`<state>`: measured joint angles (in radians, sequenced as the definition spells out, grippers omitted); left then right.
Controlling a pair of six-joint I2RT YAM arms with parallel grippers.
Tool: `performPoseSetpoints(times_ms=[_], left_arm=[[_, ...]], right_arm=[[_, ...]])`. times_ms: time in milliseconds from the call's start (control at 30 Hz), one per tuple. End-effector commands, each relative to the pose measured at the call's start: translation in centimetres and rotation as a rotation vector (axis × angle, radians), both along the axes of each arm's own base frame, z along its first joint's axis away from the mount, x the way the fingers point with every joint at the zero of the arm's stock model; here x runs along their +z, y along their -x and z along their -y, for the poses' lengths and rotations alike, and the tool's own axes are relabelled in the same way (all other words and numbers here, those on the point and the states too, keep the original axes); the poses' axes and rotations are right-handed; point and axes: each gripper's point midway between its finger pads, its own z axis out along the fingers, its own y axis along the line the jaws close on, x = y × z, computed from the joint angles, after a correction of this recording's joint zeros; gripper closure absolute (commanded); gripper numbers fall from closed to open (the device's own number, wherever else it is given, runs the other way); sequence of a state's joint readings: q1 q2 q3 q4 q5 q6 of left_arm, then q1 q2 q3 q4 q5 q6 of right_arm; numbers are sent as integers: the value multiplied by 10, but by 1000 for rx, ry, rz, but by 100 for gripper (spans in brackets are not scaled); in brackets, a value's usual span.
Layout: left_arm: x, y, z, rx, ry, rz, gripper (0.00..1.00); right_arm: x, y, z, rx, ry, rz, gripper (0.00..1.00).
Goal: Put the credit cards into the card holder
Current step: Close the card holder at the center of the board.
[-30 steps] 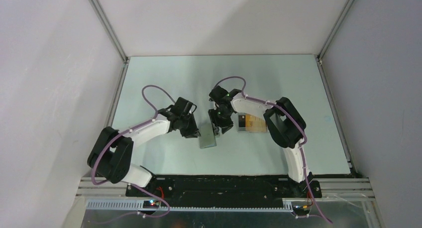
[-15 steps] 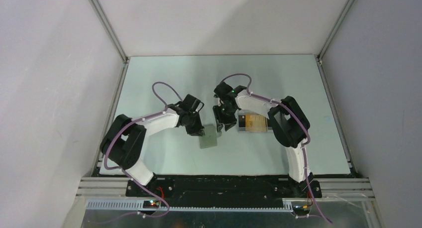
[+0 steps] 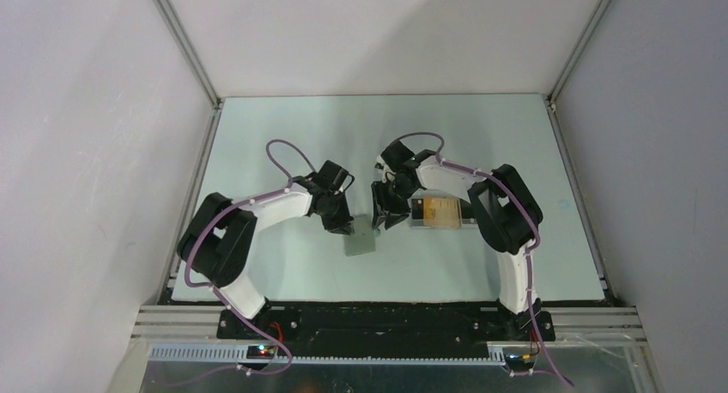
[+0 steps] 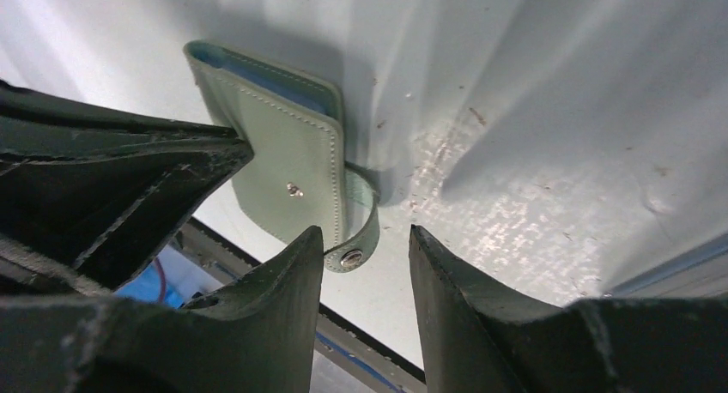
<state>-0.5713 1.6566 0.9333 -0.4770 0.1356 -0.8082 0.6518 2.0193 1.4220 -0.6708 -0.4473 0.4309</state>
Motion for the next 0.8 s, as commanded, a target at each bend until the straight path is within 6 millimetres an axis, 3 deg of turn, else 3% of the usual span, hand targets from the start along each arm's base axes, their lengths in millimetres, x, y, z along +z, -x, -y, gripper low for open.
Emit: performPoseSetpoints(times_ms=[0, 300, 567, 767], left_arm=[[-13, -2, 1, -6, -29, -3, 84], [-14, 0, 0, -6, -30, -9, 84], [-15, 1, 1, -9, -29, -16, 84], [-16, 1, 1, -9, -30, -18, 84]], right_arm=[[30, -5, -17, -4, -132, 18, 54], [33, 3, -14, 25, -60, 41, 53], [62, 6, -24, 40, -120, 70, 47], [49, 4, -16, 42, -4, 93, 51]])
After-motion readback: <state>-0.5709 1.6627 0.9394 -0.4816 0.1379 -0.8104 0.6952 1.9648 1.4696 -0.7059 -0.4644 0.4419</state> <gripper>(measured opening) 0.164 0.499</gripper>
